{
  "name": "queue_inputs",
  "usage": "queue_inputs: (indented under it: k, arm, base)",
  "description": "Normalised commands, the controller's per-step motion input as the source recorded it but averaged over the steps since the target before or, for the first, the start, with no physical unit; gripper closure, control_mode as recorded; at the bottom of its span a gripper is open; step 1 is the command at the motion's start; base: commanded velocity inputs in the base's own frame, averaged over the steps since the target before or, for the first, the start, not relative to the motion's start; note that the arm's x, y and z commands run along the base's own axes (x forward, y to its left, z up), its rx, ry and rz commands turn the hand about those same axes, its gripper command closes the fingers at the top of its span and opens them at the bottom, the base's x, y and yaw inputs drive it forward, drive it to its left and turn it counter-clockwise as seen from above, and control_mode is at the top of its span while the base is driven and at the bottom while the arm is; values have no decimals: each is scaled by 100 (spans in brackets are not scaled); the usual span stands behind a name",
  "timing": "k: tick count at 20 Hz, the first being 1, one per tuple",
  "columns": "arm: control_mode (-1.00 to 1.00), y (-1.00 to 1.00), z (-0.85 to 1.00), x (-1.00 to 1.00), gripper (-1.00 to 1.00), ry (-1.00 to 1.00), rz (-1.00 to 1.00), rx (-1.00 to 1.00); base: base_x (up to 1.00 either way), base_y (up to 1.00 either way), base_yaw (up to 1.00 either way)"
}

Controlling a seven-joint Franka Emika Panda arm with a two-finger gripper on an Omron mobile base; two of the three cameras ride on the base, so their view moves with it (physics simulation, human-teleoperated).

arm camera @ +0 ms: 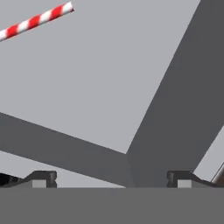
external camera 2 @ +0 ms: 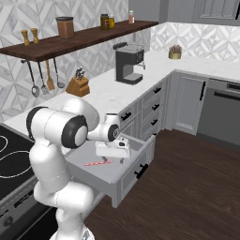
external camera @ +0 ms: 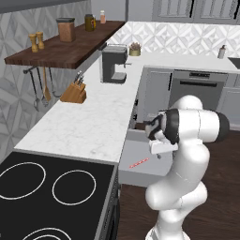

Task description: Take a straw from the drawer in front and place it inside the glass cup on the dining counter.

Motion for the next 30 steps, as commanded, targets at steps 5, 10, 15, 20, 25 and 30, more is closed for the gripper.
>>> queue_inputs:
  k: [5,10,15,20,25,30]
  arm:
    - [-100,-11,-35,0,-100,0,0,4]
    - [-100,-21,-30,0,-100,0,-1,0]
    - [-100,-30,-24,0,-100,0,-2,0]
    - [-100,-75,-7,-14,-100,-2,-12,-1]
    - [-100,-90,3,-30,-100,-6,-22,-1]
    - [-100,30,39,-2,-100,-15,-14,4]
  base:
    - [0,0,0]
    - [0,0,0]
    - [0,0,0]
    - [0,0,0]
    - [0,0,0]
    - [0,0,0]
